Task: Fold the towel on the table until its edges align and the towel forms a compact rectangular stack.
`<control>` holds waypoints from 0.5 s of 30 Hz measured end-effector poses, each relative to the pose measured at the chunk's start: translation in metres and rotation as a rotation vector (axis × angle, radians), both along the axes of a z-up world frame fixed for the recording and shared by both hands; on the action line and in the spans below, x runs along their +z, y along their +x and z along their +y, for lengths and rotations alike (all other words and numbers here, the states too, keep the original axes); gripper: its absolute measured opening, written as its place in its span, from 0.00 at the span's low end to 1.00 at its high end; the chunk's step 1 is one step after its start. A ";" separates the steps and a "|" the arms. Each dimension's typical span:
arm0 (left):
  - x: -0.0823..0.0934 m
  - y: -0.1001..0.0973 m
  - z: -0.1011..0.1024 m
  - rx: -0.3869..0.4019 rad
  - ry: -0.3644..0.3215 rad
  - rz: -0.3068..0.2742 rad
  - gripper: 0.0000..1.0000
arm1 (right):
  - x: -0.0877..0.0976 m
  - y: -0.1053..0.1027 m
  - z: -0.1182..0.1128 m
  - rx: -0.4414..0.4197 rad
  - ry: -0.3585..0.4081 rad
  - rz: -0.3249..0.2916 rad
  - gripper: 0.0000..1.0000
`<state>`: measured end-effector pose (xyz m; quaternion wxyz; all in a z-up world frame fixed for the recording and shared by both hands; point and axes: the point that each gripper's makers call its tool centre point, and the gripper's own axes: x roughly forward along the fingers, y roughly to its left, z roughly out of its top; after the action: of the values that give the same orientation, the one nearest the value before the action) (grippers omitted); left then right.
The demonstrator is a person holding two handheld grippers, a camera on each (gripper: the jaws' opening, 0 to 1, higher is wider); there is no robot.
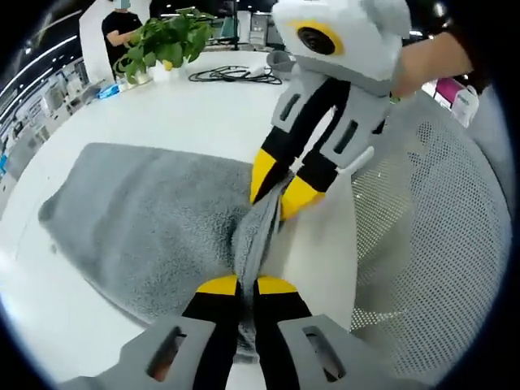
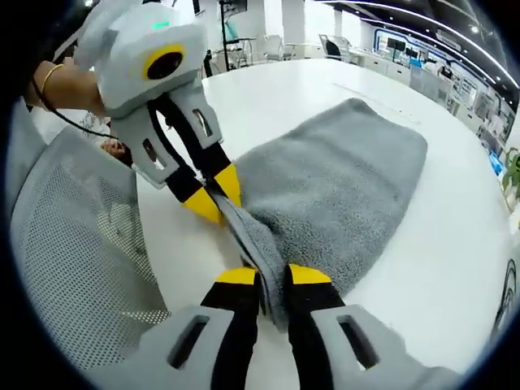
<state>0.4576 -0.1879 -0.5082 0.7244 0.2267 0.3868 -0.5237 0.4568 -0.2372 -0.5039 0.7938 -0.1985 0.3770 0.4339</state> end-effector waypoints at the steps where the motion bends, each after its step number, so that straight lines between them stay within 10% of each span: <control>1: 0.005 0.000 -0.003 0.048 -0.042 0.042 0.05 | -0.001 -0.001 0.000 0.006 -0.002 -0.007 0.15; 15: 0.019 0.006 -0.003 0.070 -0.079 0.079 0.05 | 0.012 0.001 0.002 0.131 -0.194 -0.287 0.25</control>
<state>0.4637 -0.1911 -0.4892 0.7346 0.1636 0.4020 -0.5215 0.4576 -0.2353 -0.4921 0.7866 -0.3583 0.2860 0.4136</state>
